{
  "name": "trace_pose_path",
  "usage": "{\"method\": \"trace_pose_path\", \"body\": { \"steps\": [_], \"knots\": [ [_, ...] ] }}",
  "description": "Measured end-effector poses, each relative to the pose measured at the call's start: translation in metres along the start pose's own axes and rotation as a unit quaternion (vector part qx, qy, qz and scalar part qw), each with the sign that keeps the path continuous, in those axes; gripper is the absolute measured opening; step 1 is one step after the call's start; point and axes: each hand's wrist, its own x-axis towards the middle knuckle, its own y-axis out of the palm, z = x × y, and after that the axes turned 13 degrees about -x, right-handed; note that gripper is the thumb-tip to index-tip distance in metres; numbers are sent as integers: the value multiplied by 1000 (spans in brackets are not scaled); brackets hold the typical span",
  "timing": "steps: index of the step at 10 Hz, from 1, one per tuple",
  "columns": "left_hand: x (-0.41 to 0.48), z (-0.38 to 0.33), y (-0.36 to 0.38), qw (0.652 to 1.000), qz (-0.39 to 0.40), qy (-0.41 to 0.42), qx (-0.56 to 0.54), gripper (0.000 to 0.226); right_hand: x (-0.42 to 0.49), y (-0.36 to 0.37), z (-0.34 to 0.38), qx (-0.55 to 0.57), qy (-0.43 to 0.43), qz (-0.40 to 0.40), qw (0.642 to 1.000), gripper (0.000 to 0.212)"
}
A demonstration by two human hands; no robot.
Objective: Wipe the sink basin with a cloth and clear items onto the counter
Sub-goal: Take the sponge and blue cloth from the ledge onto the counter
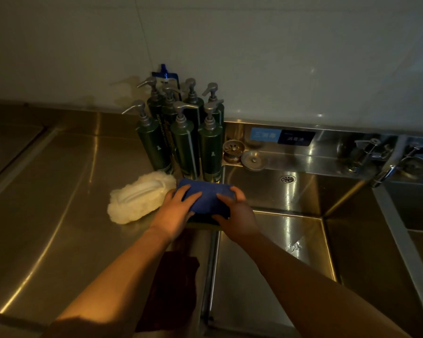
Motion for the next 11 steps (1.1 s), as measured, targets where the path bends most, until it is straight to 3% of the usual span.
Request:
{"method": "trace_pose_path", "body": {
  "steps": [1, 2, 3, 5, 8, 9, 11],
  "knots": [
    [-3, 3, -2, 1000, -16, -8, 23, 57, 3, 4, 5, 27, -4, 19, 999, 59],
    [-11, 3, 0, 998, 19, -29, 53, 62, 4, 14, 9, 19, -11, 100, 995, 51],
    [-16, 3, 7, 997, 42, -36, 60, 71, 3, 22, 7, -19, 17, 120, 993, 53],
    [-17, 2, 4, 997, 38, -43, 47, 70, -2, 20, 0, 23, 10, 54, 998, 61],
    [-4, 12, -30, 995, -29, -49, 85, 62, 6, 16, 12, -30, 0, 75, 997, 64],
    [4, 22, -37, 989, -42, -54, 130, 58, 10, 14, 18, 11, 17, 67, 998, 72],
    [19, 38, -38, 981, 10, -160, 110, 72, 11, 19, 17, 27, 49, 67, 996, 68]
  ]
}}
